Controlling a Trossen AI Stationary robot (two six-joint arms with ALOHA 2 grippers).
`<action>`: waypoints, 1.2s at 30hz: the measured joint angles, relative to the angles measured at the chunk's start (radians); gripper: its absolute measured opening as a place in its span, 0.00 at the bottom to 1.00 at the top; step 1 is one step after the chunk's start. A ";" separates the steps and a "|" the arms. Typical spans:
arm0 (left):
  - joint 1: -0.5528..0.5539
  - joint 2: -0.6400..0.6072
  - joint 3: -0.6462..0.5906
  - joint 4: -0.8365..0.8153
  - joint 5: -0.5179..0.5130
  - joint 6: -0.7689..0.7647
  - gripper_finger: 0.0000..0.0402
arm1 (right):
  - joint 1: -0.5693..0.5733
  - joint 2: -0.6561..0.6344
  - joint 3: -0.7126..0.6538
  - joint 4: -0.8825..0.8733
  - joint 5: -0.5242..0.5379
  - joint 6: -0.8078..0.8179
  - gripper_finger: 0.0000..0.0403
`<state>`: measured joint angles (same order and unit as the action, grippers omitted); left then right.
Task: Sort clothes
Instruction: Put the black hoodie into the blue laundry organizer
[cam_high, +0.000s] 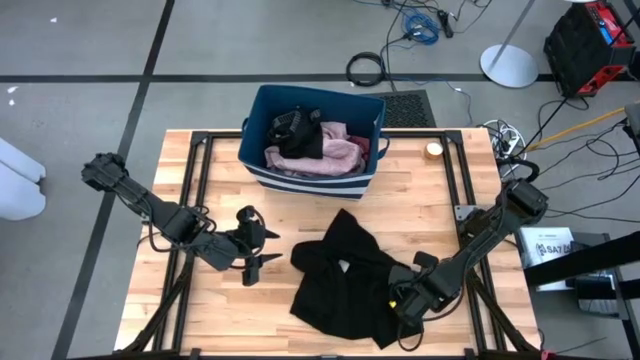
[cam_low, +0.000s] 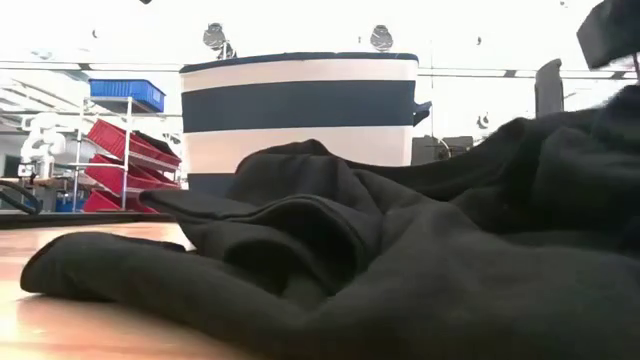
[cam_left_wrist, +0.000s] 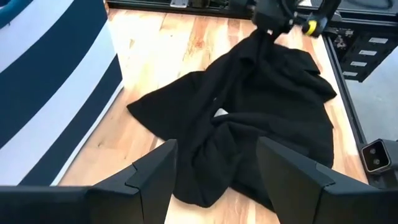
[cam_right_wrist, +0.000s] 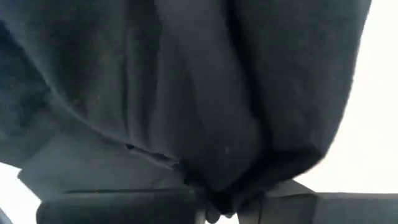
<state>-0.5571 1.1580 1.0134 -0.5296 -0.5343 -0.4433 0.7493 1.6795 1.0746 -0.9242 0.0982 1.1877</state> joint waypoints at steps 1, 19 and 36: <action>0.000 0.000 0.000 0.000 -0.001 0.006 0.57 | 0.000 -0.010 0.012 -0.013 0.004 0.006 0.08; -0.048 0.000 0.000 0.005 -0.032 0.015 0.57 | -0.167 -0.033 0.359 -0.078 0.166 -0.383 0.05; -0.048 0.000 0.000 0.005 -0.035 0.005 0.57 | -0.438 0.135 0.364 0.309 0.016 -0.814 0.06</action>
<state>-0.6048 1.1584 1.0134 -0.5251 -0.5694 -0.4385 0.3116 1.8140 1.4391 -0.6148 0.1138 0.3741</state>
